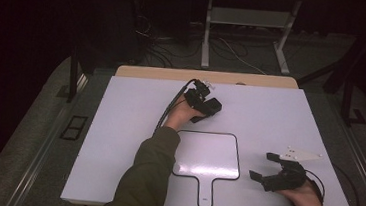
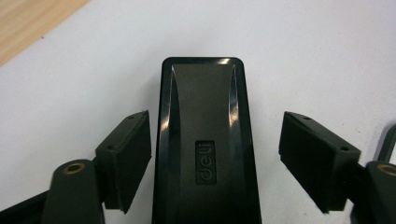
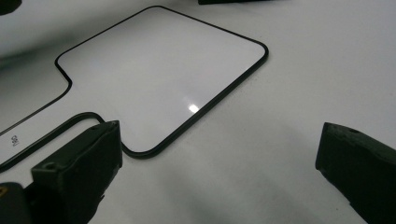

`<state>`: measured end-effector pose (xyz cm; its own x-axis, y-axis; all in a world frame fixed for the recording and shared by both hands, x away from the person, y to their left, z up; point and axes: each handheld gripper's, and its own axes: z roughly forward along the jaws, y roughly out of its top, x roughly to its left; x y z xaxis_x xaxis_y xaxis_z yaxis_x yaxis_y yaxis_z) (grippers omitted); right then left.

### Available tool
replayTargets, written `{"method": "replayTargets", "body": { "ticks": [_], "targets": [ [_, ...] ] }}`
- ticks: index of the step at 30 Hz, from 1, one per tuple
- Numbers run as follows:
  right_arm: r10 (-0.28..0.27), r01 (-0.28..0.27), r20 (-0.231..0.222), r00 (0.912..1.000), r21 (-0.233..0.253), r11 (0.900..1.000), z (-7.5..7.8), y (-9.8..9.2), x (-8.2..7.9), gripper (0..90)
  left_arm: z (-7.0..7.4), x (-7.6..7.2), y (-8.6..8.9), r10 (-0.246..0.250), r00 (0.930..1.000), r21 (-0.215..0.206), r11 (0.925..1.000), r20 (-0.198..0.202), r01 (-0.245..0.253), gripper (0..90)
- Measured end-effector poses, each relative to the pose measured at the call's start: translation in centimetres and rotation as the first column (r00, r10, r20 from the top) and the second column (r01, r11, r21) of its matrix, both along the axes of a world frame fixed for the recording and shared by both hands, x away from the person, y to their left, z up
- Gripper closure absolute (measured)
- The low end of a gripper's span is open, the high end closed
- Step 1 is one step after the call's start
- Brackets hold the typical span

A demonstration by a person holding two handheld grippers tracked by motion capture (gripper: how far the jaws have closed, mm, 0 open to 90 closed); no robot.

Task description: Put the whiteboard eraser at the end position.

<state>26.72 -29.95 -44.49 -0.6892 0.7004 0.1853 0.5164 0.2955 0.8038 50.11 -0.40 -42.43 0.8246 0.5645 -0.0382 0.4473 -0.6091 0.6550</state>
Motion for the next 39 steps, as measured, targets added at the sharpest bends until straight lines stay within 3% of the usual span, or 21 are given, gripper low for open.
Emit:
{"method": "replayTargets", "body": {
  "ticks": [6, 16, 23, 32, 39],
  "targets": [
    [-0.002, 0.002, -0.008, 1.0000, 0.003, 1.000, -0.2, 0.1, 0.0, 0.0, 0.5, -0.6, 0.8, -0.026, 0.9996, -0.018, 0.9995, 0.014, 0.026, 13.1],
    [0.020, -0.020, -0.012, 0.9997, 0.025, 0.999, -0.1, 0.1, -0.1, 0.0, 1.2, -2.5, 2.0, 0.013, 0.9995, -0.108, 0.9940, 0.029, -0.010, 8.2],
    [0.017, -0.017, -0.005, 0.9998, 0.028, 0.999, 0.0, 0.1, -0.2, 0.0, 1.9, -3.6, 2.3, -0.002, 0.9983, -0.080, 0.9968, 0.059, 0.007, 2.0],
    [0.009, -0.009, -0.001, 1.0000, 0.022, 1.000, 0.1, 0.0, -0.2, 0.0, 2.5, -5.8, 2.8, -0.022, 0.9959, -0.112, 0.9932, 0.088, 0.032, 0.0],
    [0.003, -0.003, -0.002, 1.0000, 0.026, 1.000, 0.1, -0.2, -0.2, 0.0, 2.6, -7.2, 3.5, -0.004, 0.9959, -0.132, 0.9911, 0.090, 0.016, 0.0]
  ]
}}
